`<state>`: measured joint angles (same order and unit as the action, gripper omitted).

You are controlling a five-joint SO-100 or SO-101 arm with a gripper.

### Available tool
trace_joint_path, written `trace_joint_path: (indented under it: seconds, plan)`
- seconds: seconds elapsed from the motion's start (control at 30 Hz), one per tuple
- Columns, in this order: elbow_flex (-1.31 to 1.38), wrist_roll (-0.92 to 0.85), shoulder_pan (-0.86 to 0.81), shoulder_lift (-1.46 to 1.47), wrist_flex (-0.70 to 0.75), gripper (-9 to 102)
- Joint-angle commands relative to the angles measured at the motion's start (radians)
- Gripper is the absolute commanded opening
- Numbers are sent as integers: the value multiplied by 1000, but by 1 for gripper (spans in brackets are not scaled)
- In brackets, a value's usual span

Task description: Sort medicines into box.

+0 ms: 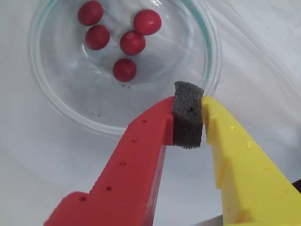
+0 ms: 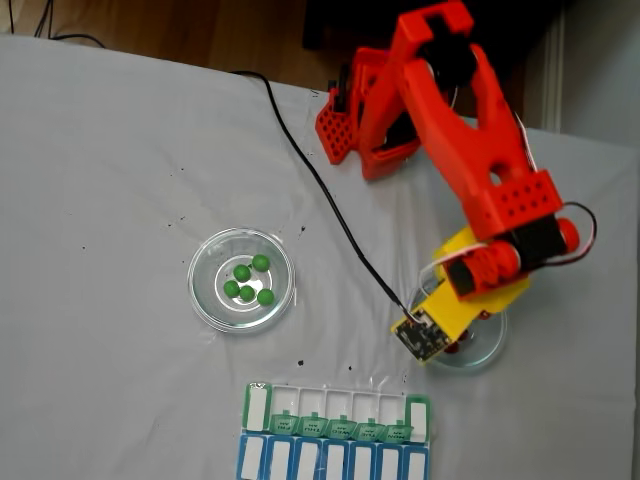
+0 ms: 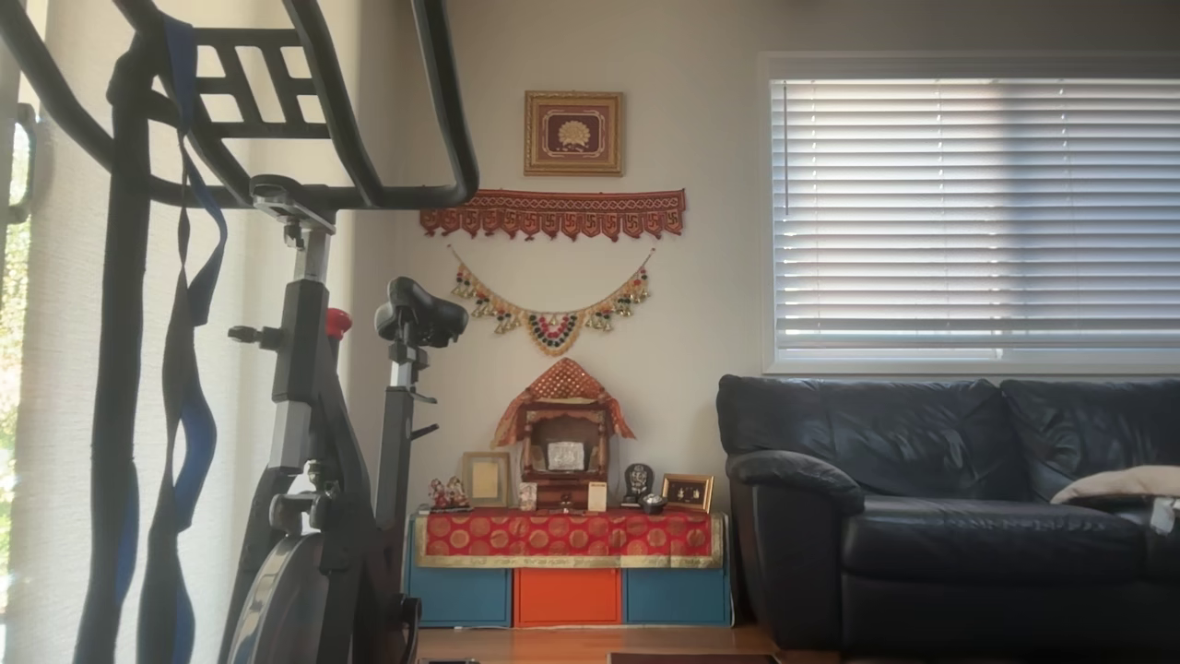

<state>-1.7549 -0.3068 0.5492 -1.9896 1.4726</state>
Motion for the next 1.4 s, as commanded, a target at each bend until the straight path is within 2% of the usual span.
trace_joint_path:
  seconds: [0.0, 0.27, 0.37, 0.57, 1.03, 1.37]
  plan:
    - [97, 3, 20, -6, -38, 1]
    - [219, 61, 52, 146, -48, 2]
    - [189, 75, 64, 143, -120, 1]
    - [176, 95, 78, 133, -158, 1]
    - [215, 91, 52, 210, -186, 26]
    - [233, 78, 29, 287, -242, 30]
